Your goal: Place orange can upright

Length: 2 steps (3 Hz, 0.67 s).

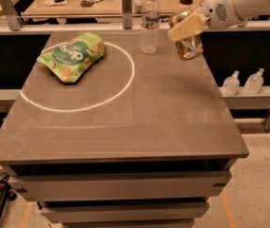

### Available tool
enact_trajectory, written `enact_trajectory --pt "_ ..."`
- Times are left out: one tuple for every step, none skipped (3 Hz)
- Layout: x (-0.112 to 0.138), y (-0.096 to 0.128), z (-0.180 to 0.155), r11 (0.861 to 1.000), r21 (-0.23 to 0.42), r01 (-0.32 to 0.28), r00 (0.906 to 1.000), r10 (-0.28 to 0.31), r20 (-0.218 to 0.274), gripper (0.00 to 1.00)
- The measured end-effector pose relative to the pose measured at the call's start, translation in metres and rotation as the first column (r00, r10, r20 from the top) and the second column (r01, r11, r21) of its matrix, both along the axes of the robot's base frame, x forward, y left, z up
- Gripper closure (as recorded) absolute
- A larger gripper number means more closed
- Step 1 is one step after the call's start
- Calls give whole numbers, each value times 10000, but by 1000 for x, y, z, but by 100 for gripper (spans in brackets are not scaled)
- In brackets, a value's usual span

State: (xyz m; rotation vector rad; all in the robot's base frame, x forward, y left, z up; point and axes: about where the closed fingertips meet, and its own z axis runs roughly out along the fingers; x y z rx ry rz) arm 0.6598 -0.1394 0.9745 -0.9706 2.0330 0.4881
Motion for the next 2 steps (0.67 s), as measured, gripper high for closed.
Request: enact_trajectory --pt "8 12 7 9942 1058 -201 9967 117 799 100" --pt "7 26 14 9854 1605 -574 9885 336 1472 100"
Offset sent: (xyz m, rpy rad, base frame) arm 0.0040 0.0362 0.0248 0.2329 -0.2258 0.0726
